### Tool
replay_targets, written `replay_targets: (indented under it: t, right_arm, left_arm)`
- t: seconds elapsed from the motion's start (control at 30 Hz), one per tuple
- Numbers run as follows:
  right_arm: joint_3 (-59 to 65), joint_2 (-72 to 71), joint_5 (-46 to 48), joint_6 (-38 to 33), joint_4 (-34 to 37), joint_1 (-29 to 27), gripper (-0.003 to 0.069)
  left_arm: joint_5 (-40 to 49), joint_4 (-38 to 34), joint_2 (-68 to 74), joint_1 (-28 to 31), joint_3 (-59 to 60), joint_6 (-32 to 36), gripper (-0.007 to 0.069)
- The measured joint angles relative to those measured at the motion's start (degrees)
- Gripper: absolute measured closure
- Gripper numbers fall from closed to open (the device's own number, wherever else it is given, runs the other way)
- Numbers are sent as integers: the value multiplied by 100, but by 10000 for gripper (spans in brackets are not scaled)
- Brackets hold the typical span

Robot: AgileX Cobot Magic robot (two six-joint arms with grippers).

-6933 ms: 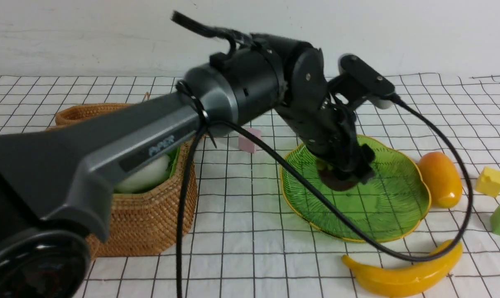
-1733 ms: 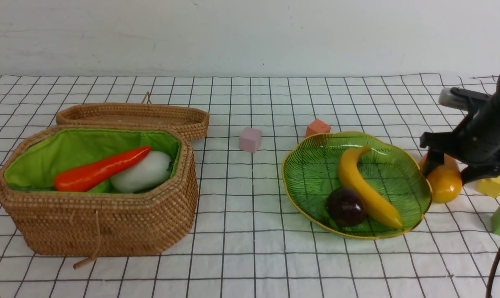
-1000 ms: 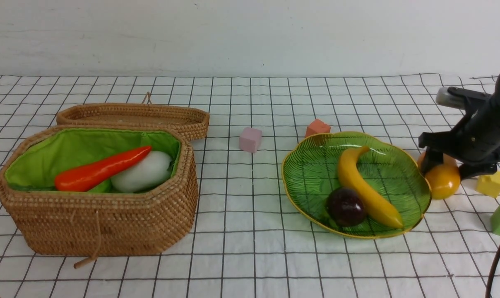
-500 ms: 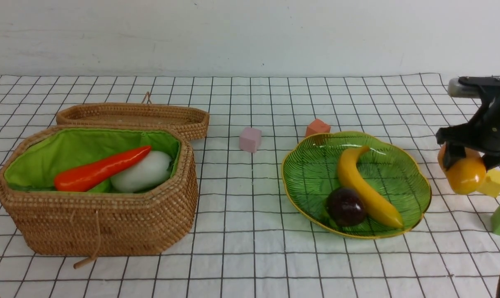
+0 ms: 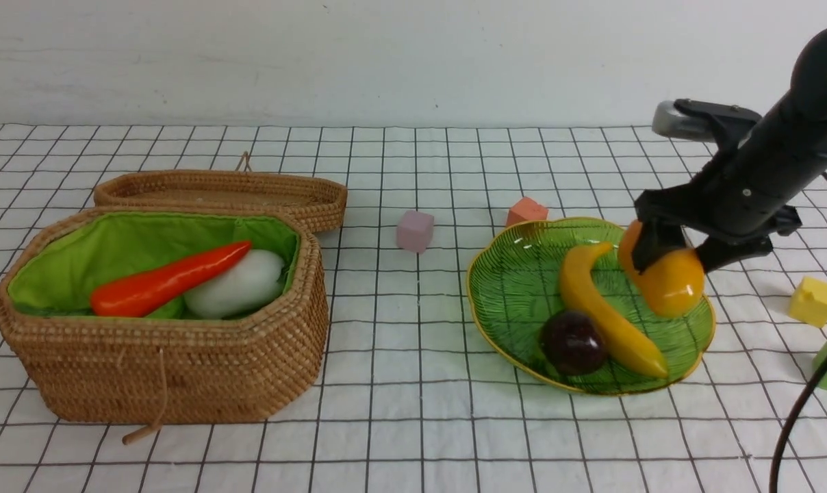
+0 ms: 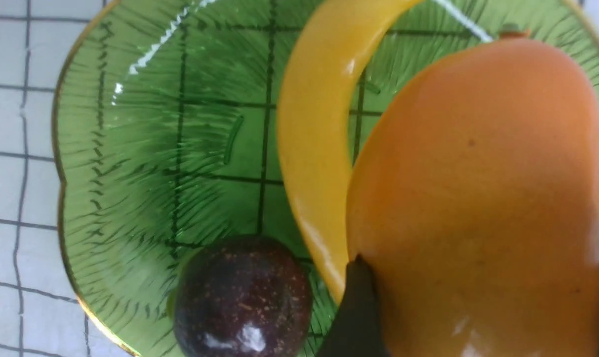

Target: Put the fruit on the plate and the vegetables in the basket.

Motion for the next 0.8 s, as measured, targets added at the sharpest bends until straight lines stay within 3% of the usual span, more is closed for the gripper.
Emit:
replay_targets:
  t: [0.23, 0.37, 0.5, 0.6, 0.73, 0.77, 0.8]
  right_arm:
    - [0, 120, -73, 38, 0, 12, 102]
    - [6, 14, 37, 50, -6, 12, 18]
    - [6, -314, 256, 56, -78, 19, 6]
    - [6, -1064, 614, 57, -240, 24, 81]
    - [320, -2129, 1090, 62, -259, 24, 253]
    - [403, -2193, 1108, 62, -259, 24, 263]
    - [824, -2730, 1224, 62, -240, 24, 343]
  left_arm:
    - [-54, 25, 0, 0, 0, -19, 599]
    - [-66, 25, 0, 0, 0, -26, 599]
    - [-83, 29, 0, 0, 0, -33, 599]
    - [-155, 32, 0, 0, 0, -33, 599]
    - [-171, 37, -161, 0, 4, -57, 626]
    - [-171, 44, -184, 0, 13, -66, 629]
    - [-186, 74, -435, 0, 81, -102, 637]
